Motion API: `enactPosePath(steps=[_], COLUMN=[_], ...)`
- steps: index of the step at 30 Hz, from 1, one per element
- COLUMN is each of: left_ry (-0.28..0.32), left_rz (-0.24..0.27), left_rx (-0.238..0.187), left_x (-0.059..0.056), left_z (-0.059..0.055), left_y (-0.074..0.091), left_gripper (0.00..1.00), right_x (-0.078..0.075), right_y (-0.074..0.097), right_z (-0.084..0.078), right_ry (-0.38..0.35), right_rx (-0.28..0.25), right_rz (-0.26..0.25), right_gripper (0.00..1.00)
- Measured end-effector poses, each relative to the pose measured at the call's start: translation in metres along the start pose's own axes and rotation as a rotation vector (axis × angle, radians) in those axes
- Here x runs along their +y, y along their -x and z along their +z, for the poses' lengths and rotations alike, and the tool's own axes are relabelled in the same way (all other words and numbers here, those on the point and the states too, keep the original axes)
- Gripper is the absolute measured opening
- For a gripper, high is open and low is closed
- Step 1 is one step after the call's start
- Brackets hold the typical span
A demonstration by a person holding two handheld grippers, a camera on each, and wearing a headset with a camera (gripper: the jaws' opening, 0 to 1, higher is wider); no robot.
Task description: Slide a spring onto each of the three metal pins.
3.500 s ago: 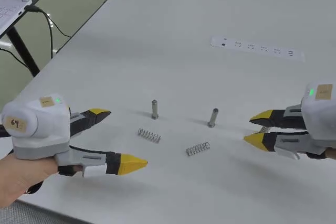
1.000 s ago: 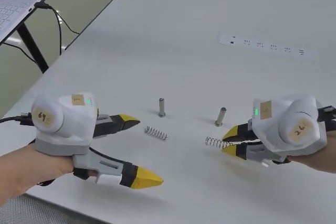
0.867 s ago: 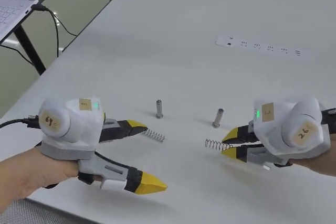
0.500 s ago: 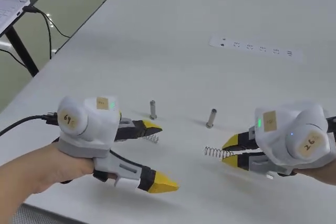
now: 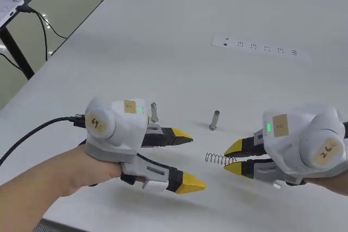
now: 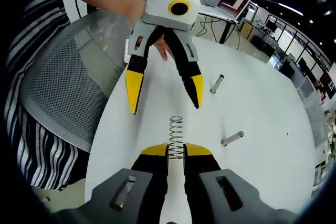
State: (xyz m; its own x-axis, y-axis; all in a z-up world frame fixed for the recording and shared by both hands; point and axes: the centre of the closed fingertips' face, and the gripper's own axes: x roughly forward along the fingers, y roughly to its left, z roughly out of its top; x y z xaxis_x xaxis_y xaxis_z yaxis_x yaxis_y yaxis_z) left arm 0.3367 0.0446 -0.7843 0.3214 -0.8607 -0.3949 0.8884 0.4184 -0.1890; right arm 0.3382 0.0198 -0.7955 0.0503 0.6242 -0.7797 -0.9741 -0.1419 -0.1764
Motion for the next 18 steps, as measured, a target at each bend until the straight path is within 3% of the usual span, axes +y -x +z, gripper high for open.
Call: enactPosePath(steps=[8,18], left_ry=[-0.023,-0.068], left_rz=[-0.008,-0.02], left_rx=[-0.004,-0.048], left_x=[-0.001,-0.005], left_z=[0.001,0.014], left_y=[-0.013,-0.025], left_gripper=[0.38,0.18], right_x=[0.004,0.002], right_y=[-0.001,0.006], right_z=[-0.003,-0.002], right_ry=[0.02,-0.008], right_rx=[0.025,-0.001], right_rz=[0.005,-0.001], right_gripper=[0.08,0.08])
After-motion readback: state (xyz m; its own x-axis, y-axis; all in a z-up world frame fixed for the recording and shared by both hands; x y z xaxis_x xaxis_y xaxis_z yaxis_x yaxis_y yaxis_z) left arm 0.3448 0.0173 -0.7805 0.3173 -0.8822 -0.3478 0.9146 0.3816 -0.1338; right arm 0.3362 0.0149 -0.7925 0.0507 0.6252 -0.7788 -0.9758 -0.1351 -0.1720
